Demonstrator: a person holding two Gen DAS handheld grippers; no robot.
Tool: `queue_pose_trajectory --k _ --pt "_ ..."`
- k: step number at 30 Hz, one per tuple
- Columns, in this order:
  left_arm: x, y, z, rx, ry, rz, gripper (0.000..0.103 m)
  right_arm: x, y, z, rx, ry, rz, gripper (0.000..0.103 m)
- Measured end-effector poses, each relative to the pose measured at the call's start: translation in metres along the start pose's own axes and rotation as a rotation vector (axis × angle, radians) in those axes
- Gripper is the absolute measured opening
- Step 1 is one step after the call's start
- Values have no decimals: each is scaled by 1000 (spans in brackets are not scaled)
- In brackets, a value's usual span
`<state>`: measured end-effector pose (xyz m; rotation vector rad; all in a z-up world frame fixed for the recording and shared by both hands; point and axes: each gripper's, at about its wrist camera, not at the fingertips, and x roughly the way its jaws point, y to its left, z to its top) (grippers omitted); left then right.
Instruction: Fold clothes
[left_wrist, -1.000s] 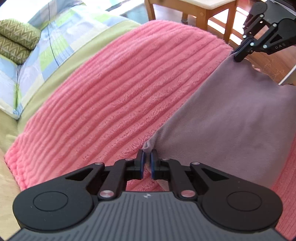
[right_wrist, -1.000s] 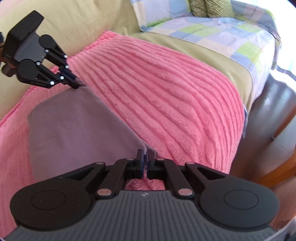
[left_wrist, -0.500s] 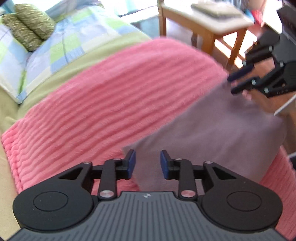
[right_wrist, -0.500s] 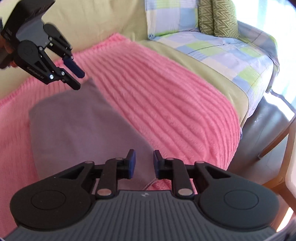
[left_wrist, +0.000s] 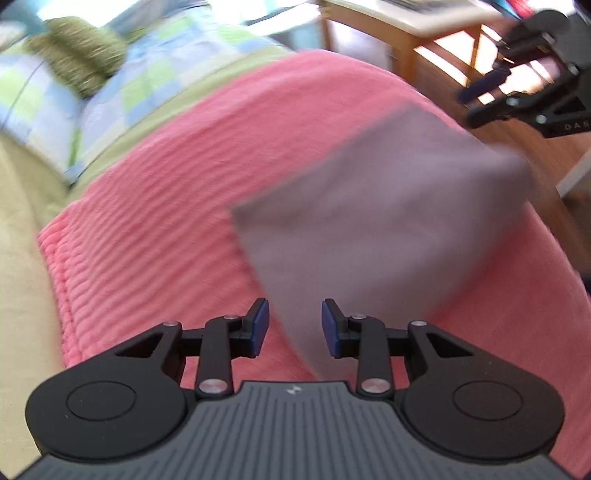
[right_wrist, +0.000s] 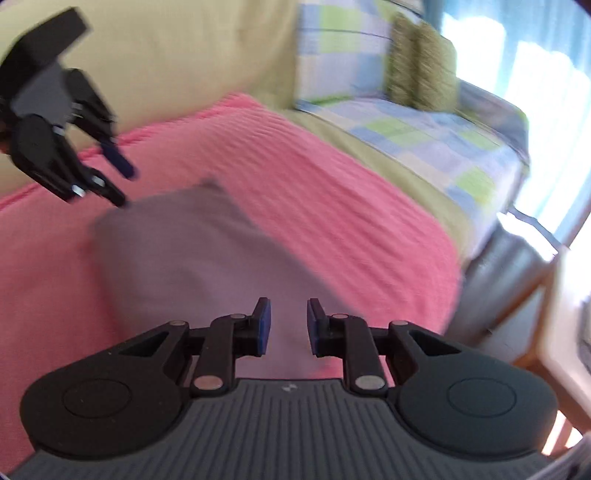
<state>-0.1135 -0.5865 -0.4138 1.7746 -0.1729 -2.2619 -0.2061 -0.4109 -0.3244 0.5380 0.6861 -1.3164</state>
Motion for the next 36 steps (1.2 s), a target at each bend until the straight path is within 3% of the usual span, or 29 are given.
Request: queue_pose_trajectory --k 2,6,12,16,18,20,22,25,27,31,34,36 --pt "14 -13 -9 45 30 14 41 9 20 -8 -36 9 2 16" --pt "36 -28 -18 146 30 46 42 39 32 -35 -81 107 -56 16" --pt "9 -24 -24 146 38 85 43 5 38 -29 -125 84 -116 18" --pt "6 -26 -25 95 22 77 44 -13 51 -28 -128 52 -96 18" --pt "12 -27 -24 52 20 62 45 -2 59 -35 -142 105 -98 19" --pt "25 -34 -25 75 56 98 45 13 64 -45 -174 172 -137 19" --pt "20 -39 -28 103 46 119 45 13 62 -46 -187 182 -185 22" --pt "4 -56 -32 199 12 134 49 -7 65 -43 -184 117 -224 40" --pt "2 -71 -33 299 -13 174 57 -11 81 -48 -259 93 -228 43" --pt "22 -93 -37 488 -35 244 58 4 118 -59 -410 75 -239 53" --pt "37 -103 -46 645 -96 333 72 28 148 -75 -593 39 -379 66" --pt "38 -102 -48 683 -120 349 78 36 152 -80 -614 22 -425 67"
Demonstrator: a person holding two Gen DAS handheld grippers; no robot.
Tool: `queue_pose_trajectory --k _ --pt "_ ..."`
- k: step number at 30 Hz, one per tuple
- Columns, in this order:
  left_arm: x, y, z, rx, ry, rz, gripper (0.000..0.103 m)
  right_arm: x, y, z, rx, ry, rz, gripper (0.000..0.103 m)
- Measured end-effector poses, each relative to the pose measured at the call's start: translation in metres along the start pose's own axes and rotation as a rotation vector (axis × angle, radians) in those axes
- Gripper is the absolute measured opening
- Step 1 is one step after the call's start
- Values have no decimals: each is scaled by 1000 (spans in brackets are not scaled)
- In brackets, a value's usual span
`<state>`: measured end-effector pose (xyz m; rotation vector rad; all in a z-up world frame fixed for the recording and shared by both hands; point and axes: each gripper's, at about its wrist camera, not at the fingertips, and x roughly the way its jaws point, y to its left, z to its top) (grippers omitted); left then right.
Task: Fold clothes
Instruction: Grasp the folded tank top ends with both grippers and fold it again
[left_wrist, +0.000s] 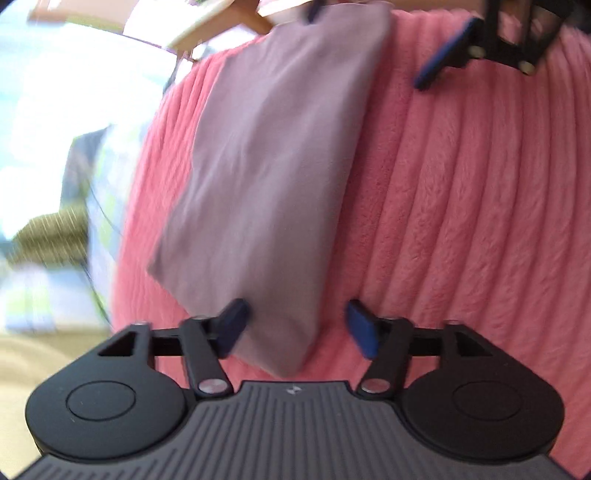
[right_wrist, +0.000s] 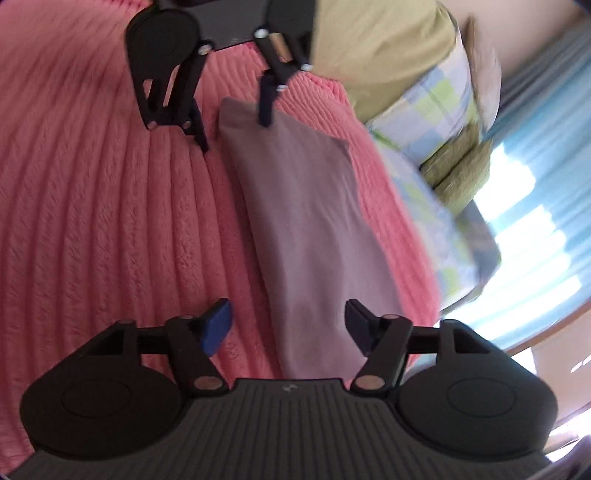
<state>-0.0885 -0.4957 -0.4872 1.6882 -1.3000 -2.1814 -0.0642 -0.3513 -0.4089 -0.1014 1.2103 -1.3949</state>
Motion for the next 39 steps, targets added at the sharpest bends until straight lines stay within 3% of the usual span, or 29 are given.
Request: queue_pose_trajectory --k 4,10,12,14,16,20,23,24,27,29,30,34,39 --pt "5 10 -4 23 -35 68 73 8 4 2 17 -23 -64 68" --pt "16 10 -2 49 -59 80 68 22 -1 5 18 -34 -115 68" --pt "12 0 -1 41 -62 91 50 23 2 4 7 -39 -134 68" --pt "8 -16 -3 48 -71 100 39 24 5 3 5 -38 -144 69" --pt "11 -25 -6 88 -88 138 39 25 7 3 2 -39 -153 69" --pt "18 -15 -4 77 -100 131 51 29 4 4 2 -47 -170 74" --pt "21 -7 -3 56 -103 123 50 32 -1 2 16 -53 -163 76" --pt "23 -7 -2 52 -102 118 44 33 -1 2 17 -55 -159 75" --pt "26 -5 3 30 -82 94 31 33 -1 1 -5 -61 -110 56" --pt "26 1 5 0 -74 74 28 32 -2 0 -23 -50 -46 17" --pt "25 5 5 -21 -70 60 27 34 -5 0 -30 -42 -15 11" --pt "8 27 0 -134 -57 -14 25 32 -33 0 -19 -34 106 6" --pt "-22 66 -10 -387 -42 -89 23 26 -96 16 -134 -56 251 6"
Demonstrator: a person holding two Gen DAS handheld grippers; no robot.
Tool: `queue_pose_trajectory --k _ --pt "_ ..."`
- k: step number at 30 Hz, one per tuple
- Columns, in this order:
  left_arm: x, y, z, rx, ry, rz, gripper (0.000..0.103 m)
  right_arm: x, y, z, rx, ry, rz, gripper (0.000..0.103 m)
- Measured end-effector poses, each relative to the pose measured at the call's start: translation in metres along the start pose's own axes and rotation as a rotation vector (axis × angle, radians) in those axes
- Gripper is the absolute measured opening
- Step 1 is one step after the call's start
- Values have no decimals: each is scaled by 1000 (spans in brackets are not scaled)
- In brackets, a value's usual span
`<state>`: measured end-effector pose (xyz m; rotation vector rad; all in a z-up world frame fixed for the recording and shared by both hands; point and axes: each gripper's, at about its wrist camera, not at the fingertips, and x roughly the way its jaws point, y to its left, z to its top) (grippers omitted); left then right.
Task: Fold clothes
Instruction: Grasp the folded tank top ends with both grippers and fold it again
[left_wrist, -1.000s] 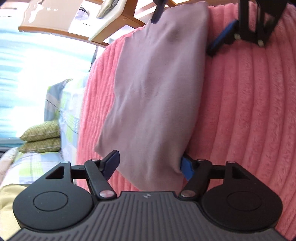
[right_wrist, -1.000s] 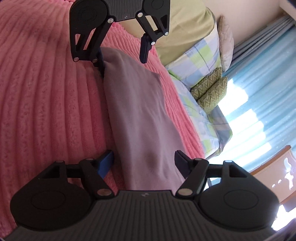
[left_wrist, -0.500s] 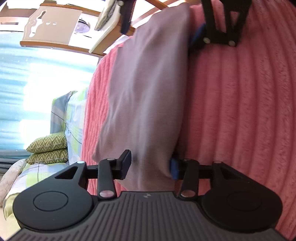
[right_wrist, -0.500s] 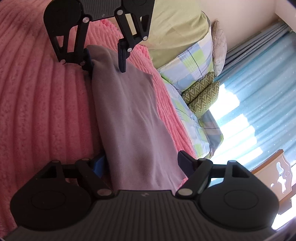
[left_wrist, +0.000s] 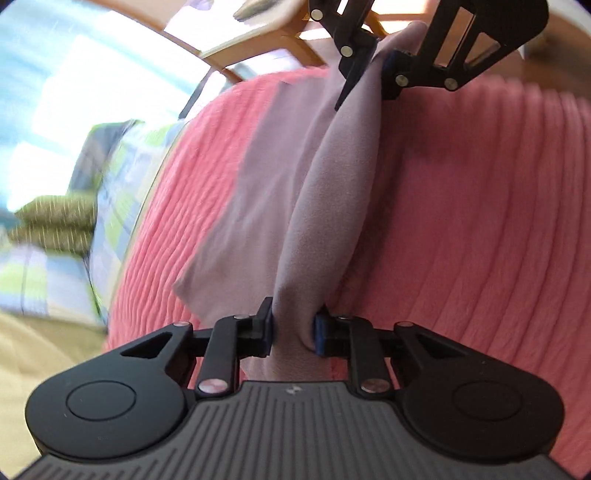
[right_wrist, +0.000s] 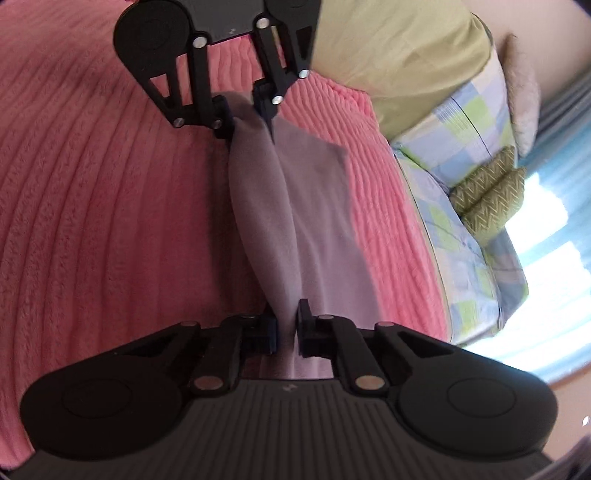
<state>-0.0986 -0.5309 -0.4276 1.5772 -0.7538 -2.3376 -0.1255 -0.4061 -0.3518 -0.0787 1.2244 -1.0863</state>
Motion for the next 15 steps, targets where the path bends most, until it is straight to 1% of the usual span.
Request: queue_pose_trajectory --k 1,3,4,6,7,8,10,12,13,14,15 --pt "-8 7 -2 -57 7 -1 23 -3 -10 3 -24 -11 12 6" --pt "-29 20 -10 -156 40 41 22 -5 -33 16 -95 -58 46 6" --pt "-33 22 -13 -178 50 52 22 -7 -45 24 -132 -84 63 6" --pt "-56 29 -25 -265 108 107 22 -4 -65 48 -237 -167 93 6" --pt "-68 30 -32 -302 138 139 22 -3 -69 56 -266 -198 95 6" --pt "-80 31 -39 -338 170 170 22 -1 -73 69 -319 -254 95 6" --pt "-100 33 -51 -409 247 239 22 1 -76 90 -390 -350 105 6" --pt "-123 30 -60 -490 357 325 22 3 -71 115 -489 -487 109 5" --pt "-129 29 -61 -513 389 349 22 4 -68 123 -525 -538 111 5" --pt "-138 25 -65 -566 446 384 22 5 -65 130 -556 -584 115 5" --pt "-143 18 -69 -621 499 403 23 6 -62 135 -577 -625 134 5"
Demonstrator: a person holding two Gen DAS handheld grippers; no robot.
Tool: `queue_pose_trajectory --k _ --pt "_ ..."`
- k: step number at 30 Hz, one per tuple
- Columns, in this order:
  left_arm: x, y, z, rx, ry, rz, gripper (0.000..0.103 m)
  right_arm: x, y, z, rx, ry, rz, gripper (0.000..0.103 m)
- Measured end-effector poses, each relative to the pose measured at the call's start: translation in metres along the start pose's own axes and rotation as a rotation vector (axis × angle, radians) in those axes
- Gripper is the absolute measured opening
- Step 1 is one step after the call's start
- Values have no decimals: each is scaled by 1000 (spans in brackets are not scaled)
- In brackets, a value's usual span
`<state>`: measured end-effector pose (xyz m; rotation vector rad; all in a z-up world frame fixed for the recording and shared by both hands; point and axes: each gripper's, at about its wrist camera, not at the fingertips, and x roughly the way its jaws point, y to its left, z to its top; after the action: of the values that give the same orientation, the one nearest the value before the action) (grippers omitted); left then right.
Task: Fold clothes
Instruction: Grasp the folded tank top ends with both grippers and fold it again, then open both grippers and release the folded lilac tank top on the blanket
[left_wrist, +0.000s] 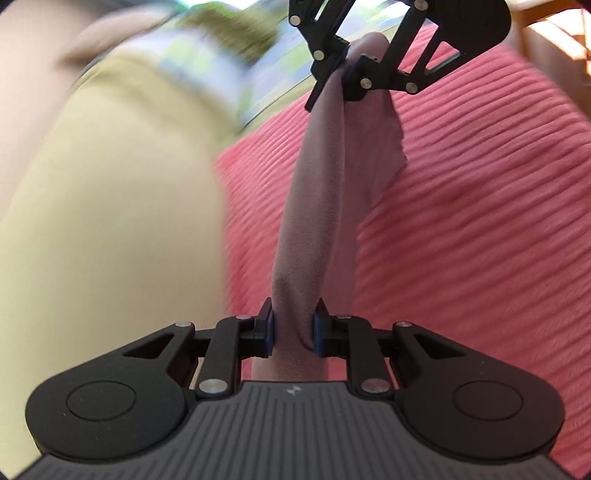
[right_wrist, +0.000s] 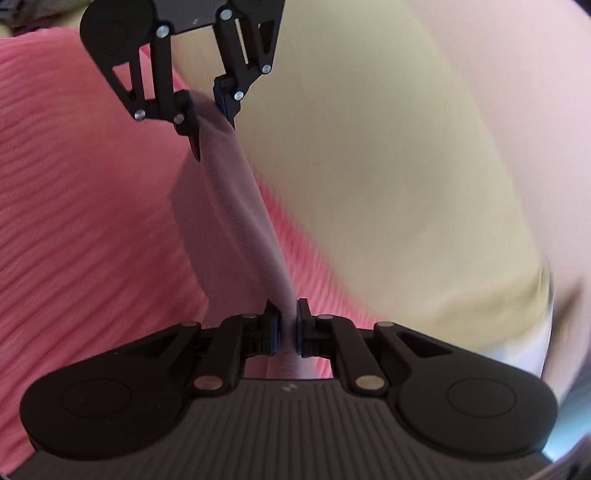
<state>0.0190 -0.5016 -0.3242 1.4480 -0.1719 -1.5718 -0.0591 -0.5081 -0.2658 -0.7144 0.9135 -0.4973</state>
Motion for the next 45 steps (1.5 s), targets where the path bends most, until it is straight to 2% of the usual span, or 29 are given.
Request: queue_pose_trajectory --k 3,4,7,9,11,14,15,16,17,20,23,26,30,31,32,33,34,36,41,45 --pt "9 -27 -16 -108 149 26 23 12 11 -5 -14 -69 79 5" --pt "12 -35 -17 -121 170 23 23 15 17 -10 -29 -76 102 5" --pt "25 -85 -18 -182 251 -1 24 25 52 -52 -68 -63 241 3" --pt "29 -124 -13 -209 297 8 31 23 69 -76 -84 -70 307 1" --pt "31 -143 -11 -226 330 38 37 17 85 -95 -107 -95 349 1" --pt "35 -161 -16 -239 391 79 49 8 101 -104 -119 -110 416 2" --pt "35 -165 -16 -232 408 92 50 6 106 -107 -123 -114 438 2" --pt "32 -168 -17 -224 429 110 51 2 107 -108 -120 -116 455 3" --pt "27 -170 -15 -225 456 118 53 -1 106 -109 -114 -118 470 11" --pt "6 -173 -5 -269 475 129 56 -13 106 -107 -147 -138 416 25" --pt "-2 -180 2 -267 471 146 60 -14 101 -107 -192 -166 354 26" --pt "11 -183 2 -255 487 167 60 -2 106 -108 -277 -187 298 30" --pt "28 -183 -3 -254 494 192 59 21 115 -109 -366 -214 227 29" --pt "29 -182 -5 -247 490 198 57 25 116 -109 -370 -226 216 27" --pt "31 -180 -7 -247 487 194 47 28 116 -108 -366 -228 215 21" --pt "32 -176 -9 -264 489 177 30 30 115 -106 -360 -227 218 14" --pt "33 -173 -11 -280 491 160 27 31 115 -106 -359 -226 215 5" --pt "30 -165 -13 -315 478 122 20 35 113 -101 -347 -222 215 4" --pt "18 -171 -10 -275 447 104 19 22 106 -108 -323 -205 238 3" --pt "6 -190 -9 -266 434 92 17 11 107 -113 -318 -204 269 3"
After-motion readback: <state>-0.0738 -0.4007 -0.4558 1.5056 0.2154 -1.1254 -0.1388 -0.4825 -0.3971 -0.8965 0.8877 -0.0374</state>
